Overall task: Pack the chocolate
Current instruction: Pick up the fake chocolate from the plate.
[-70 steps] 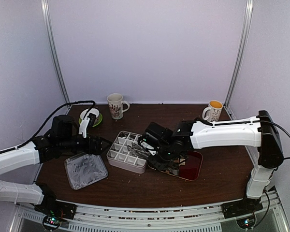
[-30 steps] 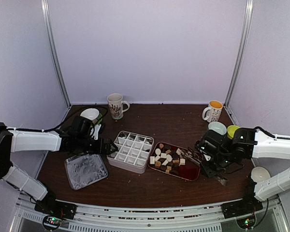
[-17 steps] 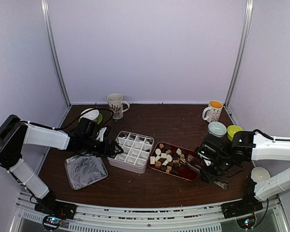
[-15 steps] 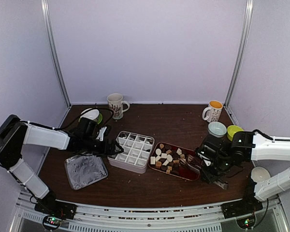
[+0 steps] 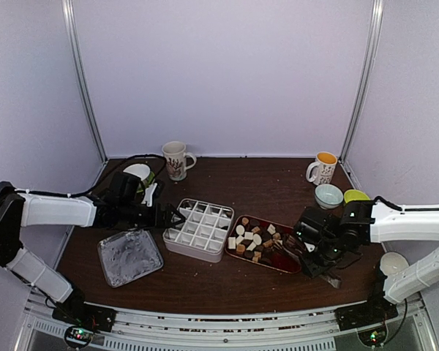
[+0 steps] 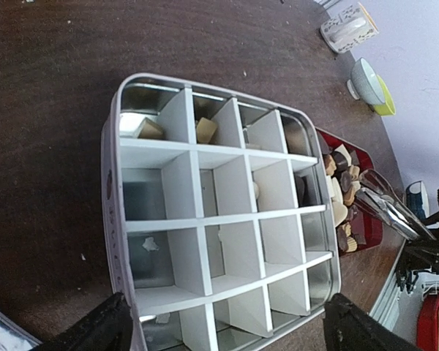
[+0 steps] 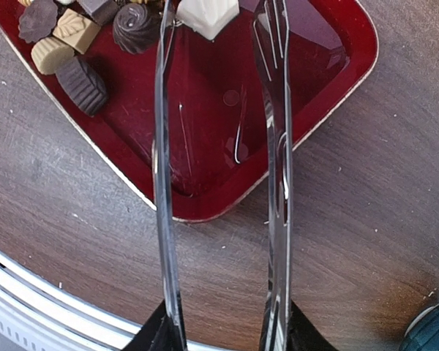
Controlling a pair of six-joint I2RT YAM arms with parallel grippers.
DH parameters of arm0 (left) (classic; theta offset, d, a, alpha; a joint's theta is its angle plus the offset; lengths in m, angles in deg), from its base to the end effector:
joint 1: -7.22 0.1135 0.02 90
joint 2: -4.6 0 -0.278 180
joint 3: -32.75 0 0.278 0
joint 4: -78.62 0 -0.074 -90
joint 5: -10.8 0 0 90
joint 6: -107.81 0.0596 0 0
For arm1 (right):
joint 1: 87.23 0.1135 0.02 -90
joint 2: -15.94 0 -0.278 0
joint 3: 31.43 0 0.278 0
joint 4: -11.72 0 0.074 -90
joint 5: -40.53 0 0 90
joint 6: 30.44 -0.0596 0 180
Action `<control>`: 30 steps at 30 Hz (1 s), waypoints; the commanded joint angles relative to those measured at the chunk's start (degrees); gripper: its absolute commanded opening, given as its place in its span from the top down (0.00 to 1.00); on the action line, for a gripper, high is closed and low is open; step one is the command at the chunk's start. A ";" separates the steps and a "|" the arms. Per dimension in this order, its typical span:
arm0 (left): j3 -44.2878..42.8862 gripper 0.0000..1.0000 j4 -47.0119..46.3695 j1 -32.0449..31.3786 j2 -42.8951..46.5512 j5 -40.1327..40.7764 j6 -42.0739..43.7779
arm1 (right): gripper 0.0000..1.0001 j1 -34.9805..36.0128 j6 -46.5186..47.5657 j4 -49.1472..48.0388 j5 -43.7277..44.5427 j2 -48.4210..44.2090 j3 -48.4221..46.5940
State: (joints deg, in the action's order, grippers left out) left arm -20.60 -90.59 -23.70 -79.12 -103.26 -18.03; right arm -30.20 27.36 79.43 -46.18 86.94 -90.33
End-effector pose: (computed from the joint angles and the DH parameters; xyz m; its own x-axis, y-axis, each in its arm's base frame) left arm 0.2673 -0.1884 0.1648 -0.8866 -0.0922 -0.4532 0.2632 0.7052 -0.6583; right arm 0.1253 0.1868 0.1867 -0.8966 -0.4047 -0.1798 -0.4187 0.9070 0.0465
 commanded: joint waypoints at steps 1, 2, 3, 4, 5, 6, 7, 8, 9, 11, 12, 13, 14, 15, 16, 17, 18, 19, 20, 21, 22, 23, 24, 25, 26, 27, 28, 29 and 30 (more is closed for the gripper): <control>0.11 0.06 0.94 -0.30 2.51 3.29 1.40 | 0.58 -0.65 -1.25 -2.34 2.25 0.59 0.40; 0.14 0.06 0.89 -0.29 2.78 3.51 1.42 | 0.58 -0.70 -1.12 -2.75 2.10 1.01 0.38; 0.26 0.06 0.95 -0.31 3.01 3.75 1.46 | 0.58 -0.80 -1.16 -3.10 2.03 1.50 0.31; 0.40 0.06 0.97 -0.24 3.30 3.97 1.44 | 0.59 -0.86 -1.18 -3.40 1.95 2.08 0.18; 0.57 0.06 1.00 -0.28 3.57 4.15 1.42 | 0.59 -1.03 -1.37 -3.49 1.98 2.60 0.13; 0.73 0.06 1.02 -0.31 3.98 4.38 1.53 | 0.60 -1.11 -1.43 -3.43 2.01 3.03 0.06; 0.91 0.06 1.17 -0.27 4.41 4.76 1.57 | 0.61 -1.20 -1.62 -3.33 1.99 3.24 -0.03; 1.04 0.06 1.50 -0.27 4.78 5.17 1.73 | 0.62 -1.20 -1.89 -3.08 2.11 3.16 0.01; 1.07 0.06 1.88 -0.28 5.20 5.58 1.85 | 0.64 -1.32 -2.17 -2.90 2.28 2.80 0.00; 1.20 0.06 2.68 -0.31 5.85 6.28 2.21 | 0.66 -1.69 -2.54 -2.27 2.41 1.50 0.16; 1.24 0.06 2.95 -0.28 6.18 6.52 2.33 | 0.67 -1.88 -2.66 -1.96 2.34 0.64 0.17; 1.32 0.06 3.17 -0.28 6.46 6.70 2.42 | 0.67 -2.03 -2.75 -1.46 2.34 -0.18 0.19; 1.41 0.06 3.22 -0.30 6.82 6.81 2.42 | 0.68 -2.16 -2.85 -0.99 2.34 -0.89 0.04; 1.42 0.06 3.25 -0.29 6.95 6.95 2.49 | 0.68 -2.24 -2.88 -0.53 2.29 -1.58 -0.12; 1.42 0.06 3.37 -0.24 7.18 7.00 2.49 | 0.69 -2.28 -2.94 -0.14 2.25 -2.26 -0.32; 1.31 0.06 3.47 -0.25 7.40 7.00 2.57 | 0.69 -2.32 -2.92 0.34 2.18 -2.75 -0.58; 1.26 0.06 3.54 -0.27 7.55 7.00 2.61 | 0.69 -2.30 -2.87 0.75 2.16 -3.32 -0.90; 1.12 0.06 3.62 -0.33 7.68 7.00 2.64 | 0.70 -2.35 -2.82 1.09 2.09 -3.64 -1.16; 0.95 0.06 3.81 -0.34 7.77 7.00 2.73 | 0.70 -2.35 -2.78 1.35 2.07 -3.94 -1.57; 0.76 0.06 3.91 -0.28 7.86 7.00 2.81 | 0.70 -2.32 -2.65 1.61 2.03 -4.14 -1.97; 0.54 0.06 4.14 -0.28 7.99 7.00 2.93 | 0.71 -2.34 -2.51 1.73 1.95 -4.26 -2.40; 0.34 0.06 4.42 -0.24 8.09 7.00 3.07 | 0.71 -2.34 -2.14 1.72 1.75 -4.41 -2.86; 0.22 0.06 4.66 -0.28 8.25 6.99 3.24 | 0.71 -2.31 -1.61 1.72 1.34 -4.46 -3.46; 0.12 0.06 4.78 -0.29 8.43 7.14 3.29 | 0.71 -2.25 -1.27 1.82 1.07 -4.47 -3.89; 0.10 0.06 4.90 -0.26 8.62 7.22 3.49 | 0.71 -2.29 -1.25 2.10 1.13 -4.36 -4.20; 0.17 0.06 5.04 -0.30 8.85 7.33 3.60 | 0.71 -2.29 -1.20 2.40 1.49 -4.24 -4.36; 0.25 0.06 5.17 -0.29 8.96 7.48 3.63 | 0.71 -2.28 -1.12 2.55 1.80 -4.09 -4.25; 0.38 0.06 5.31 -0.22 9.13 7.52 3.66 | 0.71 -2.33 -1.04 2.49 1.88 -3.99 -4.02; 0.57 0.06 5.22 -0.31 9.25 7.60 3.63 | 0.71 -2.29 -0.94 2.41 1.89 -3.83 -3.84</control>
State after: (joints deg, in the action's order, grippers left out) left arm -19.57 -85.01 -23.74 -71.43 -96.68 -15.69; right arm -32.32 25.76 80.92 -45.65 83.60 -93.17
